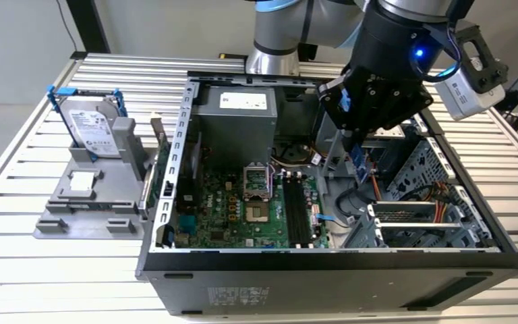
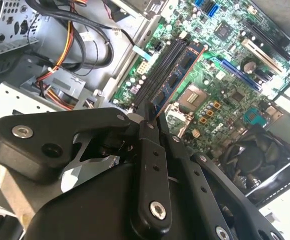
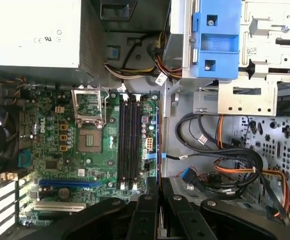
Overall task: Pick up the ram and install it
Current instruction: 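Pick up the ram and move it above insertion slot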
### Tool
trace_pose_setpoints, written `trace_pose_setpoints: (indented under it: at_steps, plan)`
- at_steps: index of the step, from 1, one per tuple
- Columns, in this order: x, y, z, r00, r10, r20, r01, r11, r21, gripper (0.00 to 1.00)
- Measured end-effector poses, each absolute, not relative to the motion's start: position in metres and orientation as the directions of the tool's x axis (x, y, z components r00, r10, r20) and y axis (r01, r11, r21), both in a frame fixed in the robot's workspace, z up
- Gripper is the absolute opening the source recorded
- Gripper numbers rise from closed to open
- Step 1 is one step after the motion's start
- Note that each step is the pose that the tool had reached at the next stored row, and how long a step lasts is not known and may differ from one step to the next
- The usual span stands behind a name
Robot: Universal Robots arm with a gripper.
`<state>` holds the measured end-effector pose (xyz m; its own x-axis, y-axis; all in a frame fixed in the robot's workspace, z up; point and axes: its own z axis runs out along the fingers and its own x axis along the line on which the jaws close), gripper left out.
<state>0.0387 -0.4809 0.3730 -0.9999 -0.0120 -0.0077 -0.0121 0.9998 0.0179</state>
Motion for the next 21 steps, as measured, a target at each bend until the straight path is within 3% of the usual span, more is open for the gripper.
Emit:
trace_pose_setpoints:
  at_steps: [21]
  plan:
    - [0.0406, -0.4805, 0.3690, -1.000, -0.012, -0.008, -0.012, 1.000, 0.017, 0.00]
